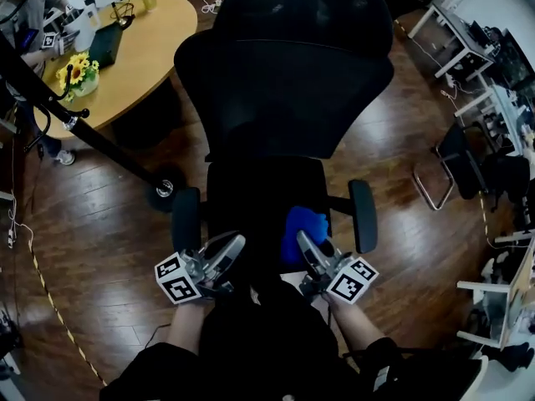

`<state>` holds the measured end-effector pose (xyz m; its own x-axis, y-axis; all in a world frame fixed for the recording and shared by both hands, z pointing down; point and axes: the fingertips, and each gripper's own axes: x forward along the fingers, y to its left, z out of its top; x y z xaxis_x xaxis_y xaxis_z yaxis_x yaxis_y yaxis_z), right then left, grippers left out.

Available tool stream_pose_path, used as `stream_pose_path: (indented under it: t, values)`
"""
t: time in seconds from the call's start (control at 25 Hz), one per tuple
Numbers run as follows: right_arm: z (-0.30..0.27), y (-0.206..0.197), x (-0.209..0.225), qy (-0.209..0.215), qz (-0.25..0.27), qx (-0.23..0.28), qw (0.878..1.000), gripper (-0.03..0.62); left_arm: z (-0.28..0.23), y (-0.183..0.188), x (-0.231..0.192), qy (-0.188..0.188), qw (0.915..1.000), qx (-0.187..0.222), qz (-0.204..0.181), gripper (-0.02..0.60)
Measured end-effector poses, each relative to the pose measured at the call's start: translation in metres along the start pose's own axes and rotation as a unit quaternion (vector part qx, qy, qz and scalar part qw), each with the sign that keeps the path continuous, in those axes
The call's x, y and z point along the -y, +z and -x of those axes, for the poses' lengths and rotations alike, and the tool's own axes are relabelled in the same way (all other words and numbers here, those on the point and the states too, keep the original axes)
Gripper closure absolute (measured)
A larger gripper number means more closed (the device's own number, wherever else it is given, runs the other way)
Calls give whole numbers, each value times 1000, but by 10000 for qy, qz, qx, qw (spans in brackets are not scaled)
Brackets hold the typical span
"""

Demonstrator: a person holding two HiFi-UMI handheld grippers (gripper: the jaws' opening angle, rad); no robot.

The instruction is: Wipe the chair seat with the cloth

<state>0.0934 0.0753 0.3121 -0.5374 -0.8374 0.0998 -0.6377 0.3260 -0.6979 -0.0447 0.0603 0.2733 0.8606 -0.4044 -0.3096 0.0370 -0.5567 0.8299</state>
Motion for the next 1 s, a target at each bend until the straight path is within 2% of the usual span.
stream_pose_path:
  t: [0.24, 0.44, 0.56, 0.72, 0.8, 0.92, 1.0]
  values:
    - [-90, -37, 81, 62, -126, -483, 9987, 533, 2, -5, -60, 598, 9979, 240, 89, 588]
    - [-196, -123, 170, -45, -134, -1293, 9915, 533, 26, -16, -106, 1092, 9918, 591, 316, 589]
    - [-263, -167, 190, 123, 119, -1789, 9837, 533, 37, -20, -125, 1294, 9889, 664, 301, 589]
    - [-328, -199, 198, 243, 135, -2064, 9781, 533, 46, -25, -134, 1368, 9873, 734, 348, 589]
    - [-346, -215, 206, 39, 185, -2315, 9727, 533, 48, -27, -135, 1388, 9869, 732, 383, 589]
    - [-351, -249, 228, -466, 477, -2890, 9550, 533, 52, -29, -134, 1402, 9868, 703, 410, 589]
    - [-349, -256, 238, -625, 499, -2931, 9527, 532, 54, -29, -132, 1414, 9869, 655, 408, 589]
